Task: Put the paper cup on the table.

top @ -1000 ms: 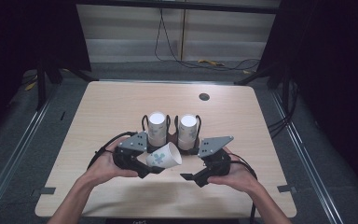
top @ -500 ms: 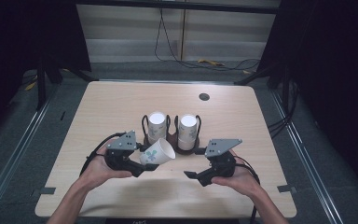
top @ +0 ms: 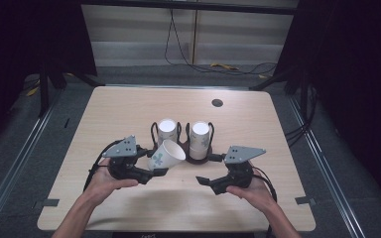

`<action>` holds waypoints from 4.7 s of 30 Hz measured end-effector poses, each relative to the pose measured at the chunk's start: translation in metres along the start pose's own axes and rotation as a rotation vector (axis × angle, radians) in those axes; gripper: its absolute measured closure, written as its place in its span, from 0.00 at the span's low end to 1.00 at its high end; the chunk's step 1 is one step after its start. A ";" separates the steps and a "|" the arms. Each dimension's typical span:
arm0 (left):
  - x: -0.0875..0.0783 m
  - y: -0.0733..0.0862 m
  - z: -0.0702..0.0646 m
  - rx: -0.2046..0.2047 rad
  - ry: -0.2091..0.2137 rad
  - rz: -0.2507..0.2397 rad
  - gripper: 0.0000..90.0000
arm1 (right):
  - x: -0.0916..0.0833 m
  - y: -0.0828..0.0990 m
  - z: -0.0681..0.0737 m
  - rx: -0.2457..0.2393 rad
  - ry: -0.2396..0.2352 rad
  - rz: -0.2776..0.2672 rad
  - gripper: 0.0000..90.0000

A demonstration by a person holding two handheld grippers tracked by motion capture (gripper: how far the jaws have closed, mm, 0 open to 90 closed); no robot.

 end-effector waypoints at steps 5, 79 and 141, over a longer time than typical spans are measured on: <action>0.005 0.000 -0.004 -0.006 0.034 -0.028 0.40 | 0.001 -0.005 0.003 0.025 -0.017 -0.076 0.19; 0.027 0.008 -0.017 0.000 0.110 -0.004 0.17 | 0.038 -0.034 0.008 0.087 -0.184 -0.209 0.31; -0.024 0.074 0.026 -0.195 -0.300 0.235 0.18 | -0.031 0.013 -0.071 0.228 0.390 -0.068 0.31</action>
Point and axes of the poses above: each handheld gripper's, and its own axes: x roughly forward along the jaws, y roughly out of its underside, z roughly to its left, the point moved 2 cm from there along x, roughly forward along the jaws, and after that the axes turned 5 degrees about -y, right-handed, at the moved point
